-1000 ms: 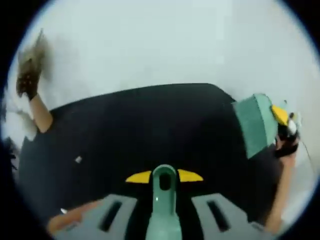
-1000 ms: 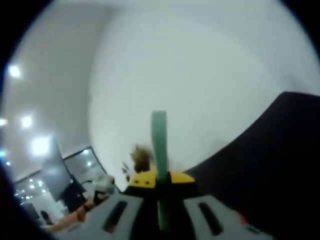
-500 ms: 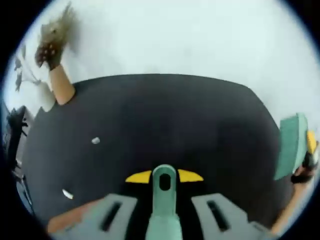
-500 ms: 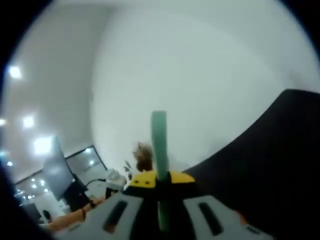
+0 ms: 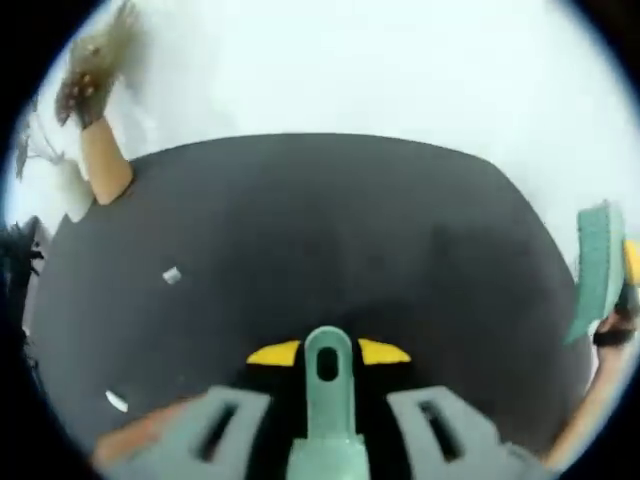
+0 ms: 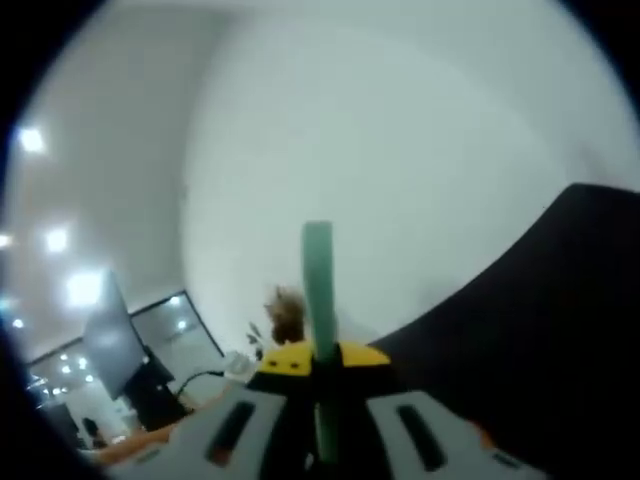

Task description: Pick up the broom and sweep the trash on the tabletop into the dustpan.

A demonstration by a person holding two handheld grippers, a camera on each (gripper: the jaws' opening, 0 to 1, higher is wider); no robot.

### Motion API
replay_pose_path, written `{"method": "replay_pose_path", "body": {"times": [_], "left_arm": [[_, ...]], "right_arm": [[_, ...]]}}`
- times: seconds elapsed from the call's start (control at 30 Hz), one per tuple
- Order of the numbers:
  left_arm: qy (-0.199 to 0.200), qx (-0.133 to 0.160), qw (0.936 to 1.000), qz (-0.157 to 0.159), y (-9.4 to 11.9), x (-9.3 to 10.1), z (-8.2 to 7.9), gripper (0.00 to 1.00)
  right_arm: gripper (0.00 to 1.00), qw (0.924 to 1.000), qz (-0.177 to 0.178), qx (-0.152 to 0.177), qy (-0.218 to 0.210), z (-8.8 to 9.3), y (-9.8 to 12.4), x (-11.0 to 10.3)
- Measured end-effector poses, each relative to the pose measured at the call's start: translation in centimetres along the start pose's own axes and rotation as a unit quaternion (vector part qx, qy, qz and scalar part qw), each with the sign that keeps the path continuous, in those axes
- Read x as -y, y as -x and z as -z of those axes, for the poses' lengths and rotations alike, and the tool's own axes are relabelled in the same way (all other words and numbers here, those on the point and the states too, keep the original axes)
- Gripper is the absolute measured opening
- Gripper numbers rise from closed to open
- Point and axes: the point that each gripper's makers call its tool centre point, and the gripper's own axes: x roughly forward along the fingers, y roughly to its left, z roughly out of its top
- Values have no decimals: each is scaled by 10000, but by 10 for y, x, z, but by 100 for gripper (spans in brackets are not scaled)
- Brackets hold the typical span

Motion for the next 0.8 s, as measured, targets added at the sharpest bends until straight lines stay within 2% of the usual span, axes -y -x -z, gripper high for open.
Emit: {"method": "replay_pose_path", "body": {"times": [0.13, 0.17, 0.23, 0.27, 0.3, 0.33, 0.37, 0.4, 0.43, 0.5, 0.53, 0.57, 0.6, 0.63, 0.7, 0.73, 0.77, 0.8], "left_arm": [[16, 130, 9997, 208, 10, -3, -8, 32], [-59, 214, 9994, 269, 15, -3, -11, 33], [-466, 428, 9963, 588, 27, 1, -19, 33], [-537, 402, 9950, 737, 31, 3, -18, 33], [-508, 403, 9923, 1051, 37, 9, -17, 35], [-545, 530, 9877, 1363, 45, 13, -20, 36], [-737, 649, 9830, 1550, 53, 14, -21, 35], [-892, 757, 9800, 1609, 59, 10, -25, 34], [-1219, 1048, 9730, 1656, 65, 7, -32, 33], [-2225, 1332, 9511, 1680, 79, 3, -26, 30], [-2820, 1462, 9314, 1779, 86, 5, -18, 29], [-3075, 1440, 9235, 1787, 89, 2, -11, 29], [-3172, 1398, 9210, 1780, 91, -1, -4, 29], [-3330, 1431, 9127, 1887, 94, -1, 1, 29], [-3569, 1260, 9042, 1979, 93, -7, 14, 29], [-3708, 1273, 8970, 2041, 93, -7, 18, 29], [-3915, 1220, 8864, 2147, 92, -9, 27, 29], [-4005, 1138, 8825, 2188, 89, -11, 33, 29]], "right_arm": [[6, 10000, 7, -17, 34, 3, -1, -2], [6, 10000, 16, -24, 43, 2, -2, -1], [6, 10000, 28, -42, 72, 5, -2, -2], [6, 10000, 29, -48, 79, 6, -2, -2], [6, 9999, 31, -53, 81, 6, -2, -2], [7, 9999, 34, -57, 83, 7, -3, -2], [7, 9999, 37, -56, 88, 8, -2, -2], [7, 9999, 43, -49, 99, 8, -2, -3], [7, 9999, 50, -25, 129, 10, -1, -4], [7, 9999, 42, 2, 153, 10, -1, -5], [7, 9999, 25, 7, 136, 10, -1, -5], [7, 10000, -13, 11, 95, 10, -1, -5], [7, 10000, -47, 18, 52, 10, -1, -6], [7, 10000, -88, 33, 23, 10, 0, -8], [7, 9999, -126, 43, 7, 11, 1, -11], [7, 9999, -133, 43, 25, 12, 1, -13], [7, 9999, -127, 36, 65, 12, 1, -14], [7, 9999, -106, 26, 103, 13, 1, -14]]}}
